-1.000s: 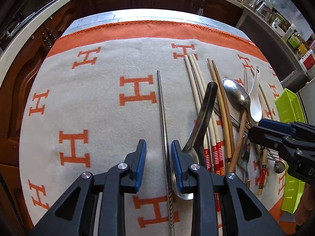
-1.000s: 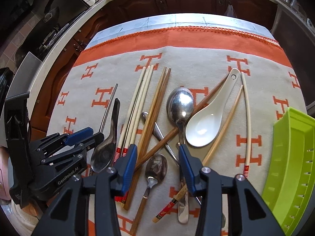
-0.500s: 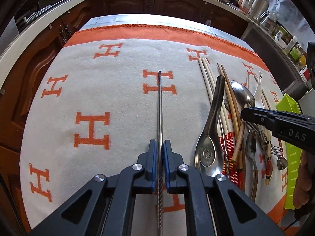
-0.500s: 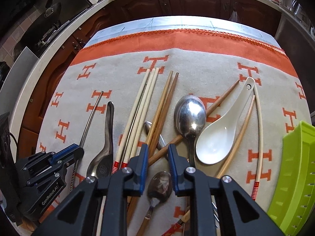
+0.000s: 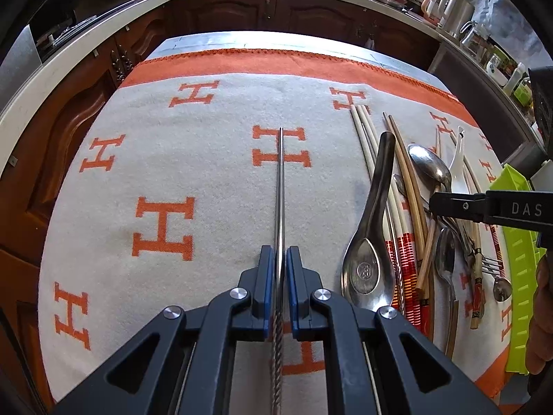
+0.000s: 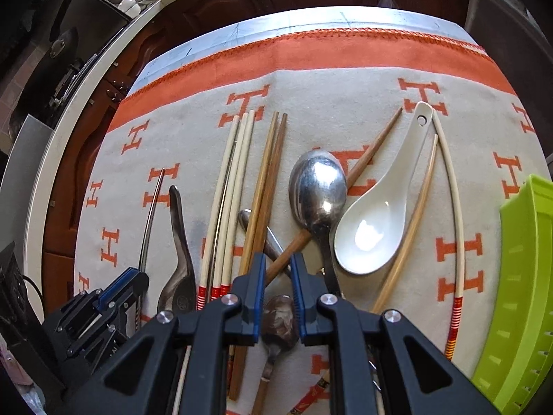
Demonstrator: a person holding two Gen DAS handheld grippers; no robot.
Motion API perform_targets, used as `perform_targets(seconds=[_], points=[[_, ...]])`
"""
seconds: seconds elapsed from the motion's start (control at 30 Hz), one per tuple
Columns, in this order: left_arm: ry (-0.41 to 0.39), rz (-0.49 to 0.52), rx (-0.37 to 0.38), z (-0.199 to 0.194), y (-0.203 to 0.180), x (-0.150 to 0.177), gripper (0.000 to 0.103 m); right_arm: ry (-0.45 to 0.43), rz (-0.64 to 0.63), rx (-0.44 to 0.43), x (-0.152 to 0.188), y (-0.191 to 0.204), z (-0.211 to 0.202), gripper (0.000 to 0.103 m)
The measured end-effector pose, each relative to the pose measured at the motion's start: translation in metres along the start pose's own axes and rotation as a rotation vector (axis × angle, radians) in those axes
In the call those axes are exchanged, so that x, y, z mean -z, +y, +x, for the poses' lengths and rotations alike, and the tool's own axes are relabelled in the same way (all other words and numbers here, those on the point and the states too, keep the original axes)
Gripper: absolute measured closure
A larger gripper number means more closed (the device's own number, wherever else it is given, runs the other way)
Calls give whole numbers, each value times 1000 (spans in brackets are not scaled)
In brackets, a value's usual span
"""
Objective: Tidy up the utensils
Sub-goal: 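Grasp a wooden chopstick with the right tool while the left tool holds the metal chopstick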
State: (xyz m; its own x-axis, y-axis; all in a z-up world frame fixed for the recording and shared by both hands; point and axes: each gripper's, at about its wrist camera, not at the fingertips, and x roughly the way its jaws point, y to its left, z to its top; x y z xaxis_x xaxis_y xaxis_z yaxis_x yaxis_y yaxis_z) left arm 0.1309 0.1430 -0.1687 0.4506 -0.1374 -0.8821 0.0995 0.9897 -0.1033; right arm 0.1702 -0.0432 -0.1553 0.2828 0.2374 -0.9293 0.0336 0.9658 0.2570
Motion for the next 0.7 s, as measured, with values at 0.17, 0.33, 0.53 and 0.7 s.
perform_targets(seconds=[0.17, 0.33, 0.53, 0.7], points=[[-8, 2, -15, -1, -2, 1, 97, 27, 108, 21, -4, -6, 8, 86], [-7, 3, -18, -1, -4, 1, 97, 42, 162, 17, -9, -9, 10, 91], [2, -36, 3, -2, 3, 0, 100, 63, 200, -67, -3, -18, 1, 96], [12, -72, 30, -7, 9, 3, 100, 99, 190, -156, 13, -14, -11, 96]])
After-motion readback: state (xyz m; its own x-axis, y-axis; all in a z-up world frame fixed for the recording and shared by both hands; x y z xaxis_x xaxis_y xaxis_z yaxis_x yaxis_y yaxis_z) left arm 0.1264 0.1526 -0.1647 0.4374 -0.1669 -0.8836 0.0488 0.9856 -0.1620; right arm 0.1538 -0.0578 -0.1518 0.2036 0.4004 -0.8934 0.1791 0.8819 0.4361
